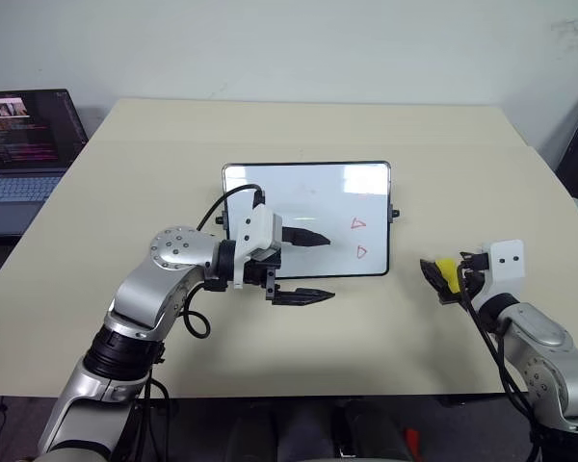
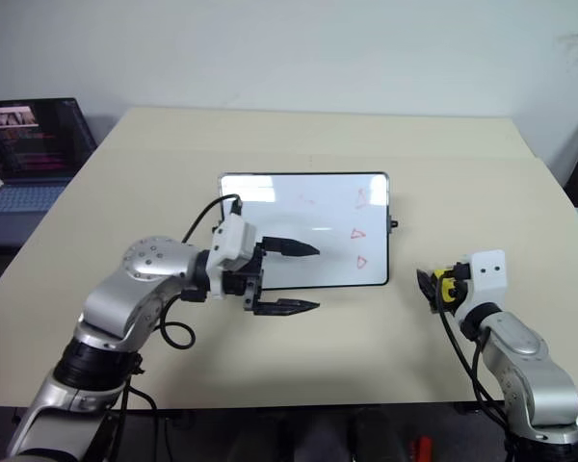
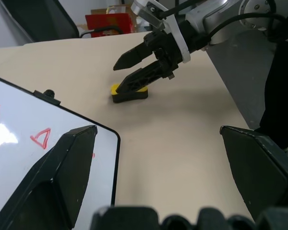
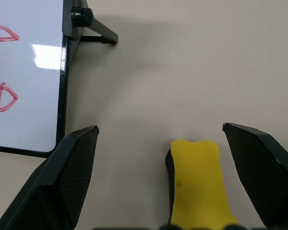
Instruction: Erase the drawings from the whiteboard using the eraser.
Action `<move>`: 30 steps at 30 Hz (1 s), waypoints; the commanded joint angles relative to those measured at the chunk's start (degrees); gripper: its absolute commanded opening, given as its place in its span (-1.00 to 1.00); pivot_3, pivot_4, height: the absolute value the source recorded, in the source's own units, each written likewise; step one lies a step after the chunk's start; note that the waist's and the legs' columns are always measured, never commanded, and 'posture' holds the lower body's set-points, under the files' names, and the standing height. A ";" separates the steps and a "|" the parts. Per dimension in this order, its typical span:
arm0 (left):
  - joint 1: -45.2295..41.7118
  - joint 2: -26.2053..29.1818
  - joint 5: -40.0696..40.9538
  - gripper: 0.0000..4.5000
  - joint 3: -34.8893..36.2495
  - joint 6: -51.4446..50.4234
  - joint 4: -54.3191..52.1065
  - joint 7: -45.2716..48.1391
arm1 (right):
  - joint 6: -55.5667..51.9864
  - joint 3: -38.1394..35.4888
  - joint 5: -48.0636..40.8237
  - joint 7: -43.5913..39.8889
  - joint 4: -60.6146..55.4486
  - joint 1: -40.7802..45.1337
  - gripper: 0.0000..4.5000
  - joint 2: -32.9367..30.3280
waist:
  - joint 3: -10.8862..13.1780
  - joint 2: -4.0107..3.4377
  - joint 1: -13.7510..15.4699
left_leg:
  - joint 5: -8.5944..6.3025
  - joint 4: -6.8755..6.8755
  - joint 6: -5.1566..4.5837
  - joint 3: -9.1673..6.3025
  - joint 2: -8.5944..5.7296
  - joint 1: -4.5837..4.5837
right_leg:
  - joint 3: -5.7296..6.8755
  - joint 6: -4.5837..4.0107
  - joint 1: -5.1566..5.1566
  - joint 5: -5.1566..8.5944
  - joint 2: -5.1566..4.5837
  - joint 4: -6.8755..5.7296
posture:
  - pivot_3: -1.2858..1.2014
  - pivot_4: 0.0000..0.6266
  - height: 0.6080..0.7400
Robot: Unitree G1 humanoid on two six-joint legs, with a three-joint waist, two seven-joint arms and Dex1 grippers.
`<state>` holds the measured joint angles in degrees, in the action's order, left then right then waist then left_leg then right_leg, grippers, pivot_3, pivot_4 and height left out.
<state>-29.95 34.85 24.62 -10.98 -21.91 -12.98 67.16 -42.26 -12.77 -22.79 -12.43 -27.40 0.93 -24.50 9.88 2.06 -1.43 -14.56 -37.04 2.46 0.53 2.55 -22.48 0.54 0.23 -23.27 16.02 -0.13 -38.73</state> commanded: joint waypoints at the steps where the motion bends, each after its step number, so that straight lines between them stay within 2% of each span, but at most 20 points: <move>1: -1.18 -0.11 -0.19 1.00 0.10 1.09 -0.69 0.59 | 0.19 -1.37 -0.28 -0.26 -2.33 0.35 0.99 -0.41 | 0.00 0.00 -0.02 | 0.00 0.00 0.00 0.01 0.00 0.00 | 0.00 0.00 0.00 0.00 0.00 0.00 | 0.03 -0.52 1.00; 15: -1.03 -0.12 -1.02 1.00 0.48 1.23 -0.50 0.06 | 0.13 -0.95 -0.06 -2.59 -2.15 0.36 0.99 -1.24 | 0.00 -0.01 -0.09 | 0.00 0.01 0.00 0.04 -0.01 0.02 | -0.04 -0.01 0.00 0.00 0.03 -0.02 | 0.03 -0.52 1.00; 19: -0.84 -0.01 -1.07 1.00 0.47 1.20 -0.62 0.08 | -0.03 -1.05 0.64 -2.07 -1.91 0.60 0.99 -1.17 | 0.06 -0.12 -0.48 | 0.11 0.00 -0.09 -0.97 -0.44 -0.32 | 0.86 -0.14 0.19 0.08 -0.69 -0.15 | 0.03 -0.52 1.00; 21: -1.03 -0.08 -1.13 1.00 0.35 1.18 -0.42 0.16 | -0.97 -1.57 0.27 -1.37 -1.94 0.68 0.99 -0.64 | 0.15 -0.27 -0.18 | 0.38 0.00 -0.04 -1.86 -0.91 -0.40 | 1.77 -0.18 0.38 0.29 -1.01 -0.22 | 0.03 -0.52 1.00; 30: -3.15 -0.61 -1.65 1.00 -0.14 1.68 0.52 1.38 | -8.33 -5.92 -2.85 3.34 -1.50 3.12 0.99 1.97 | 0.18 -0.32 0.95 | 0.37 0.02 -0.05 -1.52 -0.90 -0.33 | 1.47 -0.09 0.37 0.36 -0.95 -0.24 | 0.03 -0.52 1.00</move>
<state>-31.86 34.51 23.12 -11.00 -21.17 -12.27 68.24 -50.08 -16.20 -24.94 -10.23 -27.40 3.38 -22.50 10.06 1.74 -0.48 -14.19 -37.02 2.41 -0.97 1.64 -22.82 2.01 0.14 -22.91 16.38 -1.08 -38.97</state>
